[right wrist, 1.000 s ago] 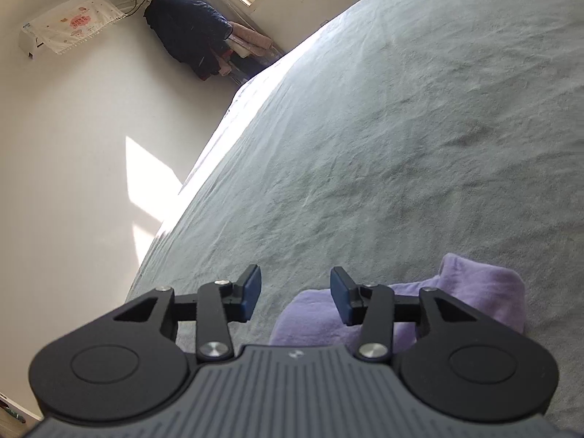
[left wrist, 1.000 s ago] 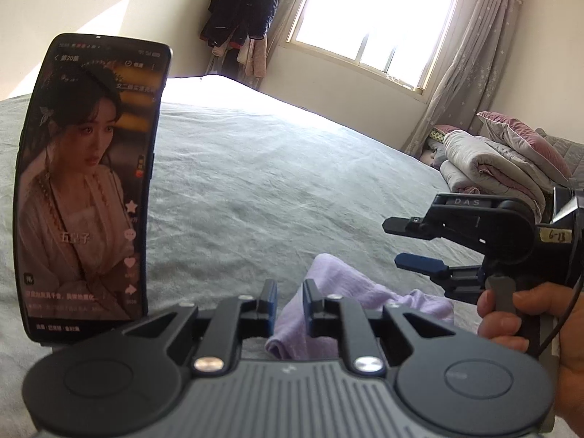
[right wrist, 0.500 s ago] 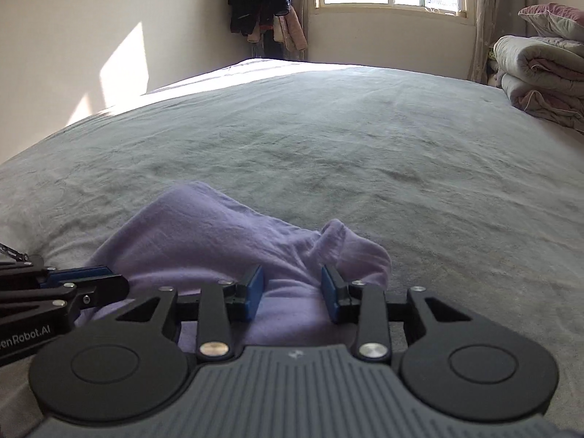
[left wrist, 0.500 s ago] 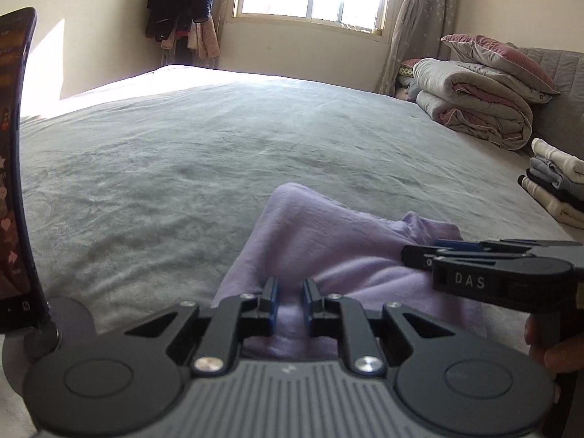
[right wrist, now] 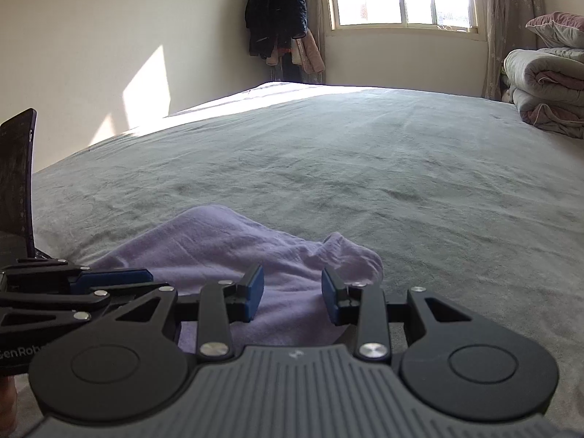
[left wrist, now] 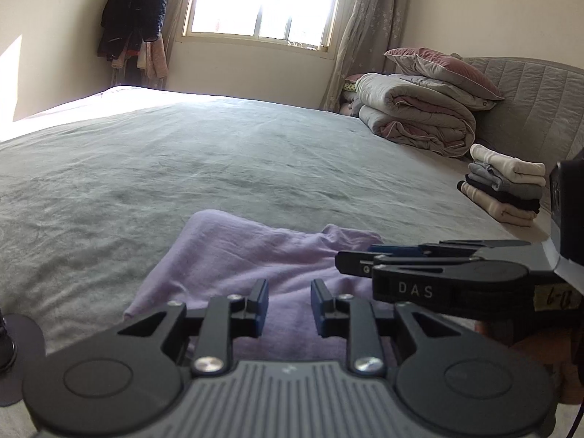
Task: Fold clothes
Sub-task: 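Open the right gripper and release the folded pants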
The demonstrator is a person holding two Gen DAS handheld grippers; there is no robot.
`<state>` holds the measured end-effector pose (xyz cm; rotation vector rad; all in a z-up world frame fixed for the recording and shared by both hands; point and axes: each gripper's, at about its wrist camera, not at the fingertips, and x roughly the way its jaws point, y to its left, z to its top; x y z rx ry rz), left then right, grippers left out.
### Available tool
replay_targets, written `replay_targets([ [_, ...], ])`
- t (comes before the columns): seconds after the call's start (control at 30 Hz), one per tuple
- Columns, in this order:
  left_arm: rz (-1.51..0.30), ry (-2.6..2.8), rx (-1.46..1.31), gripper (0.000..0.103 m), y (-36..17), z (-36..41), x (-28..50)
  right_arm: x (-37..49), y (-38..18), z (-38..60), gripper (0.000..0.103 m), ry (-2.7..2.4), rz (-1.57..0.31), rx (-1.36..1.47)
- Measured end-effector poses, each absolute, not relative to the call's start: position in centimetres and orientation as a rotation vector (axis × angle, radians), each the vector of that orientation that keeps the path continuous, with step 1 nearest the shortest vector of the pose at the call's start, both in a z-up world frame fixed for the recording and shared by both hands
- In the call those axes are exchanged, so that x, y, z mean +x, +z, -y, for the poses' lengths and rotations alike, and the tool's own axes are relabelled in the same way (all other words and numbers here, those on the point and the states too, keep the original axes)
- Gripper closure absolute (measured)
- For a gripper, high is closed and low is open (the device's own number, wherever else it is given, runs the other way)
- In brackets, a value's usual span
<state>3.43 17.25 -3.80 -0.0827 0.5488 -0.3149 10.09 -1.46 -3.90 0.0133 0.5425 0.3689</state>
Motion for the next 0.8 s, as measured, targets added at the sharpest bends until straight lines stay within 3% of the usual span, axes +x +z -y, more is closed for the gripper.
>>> replay_targets([
  [0.47,-0.687,-0.464,0.064,0.066,-4.5,-15.5,2.3,16.2,-4.8,2.1,0.067,0.268,-0.626,-0.042],
  [0.57,-0.684,-0.479,0.047,0.064,-4.2,-16.3,2.1,15.3,-3.8,2.7,0.060,0.267,-0.598,0.001],
  [0.8,-0.584,-0.385,-0.035,0.063,-3.2,-17.9,2.3,11.4,-2.2,2.7,0.060,0.350,-0.541,0.002],
])
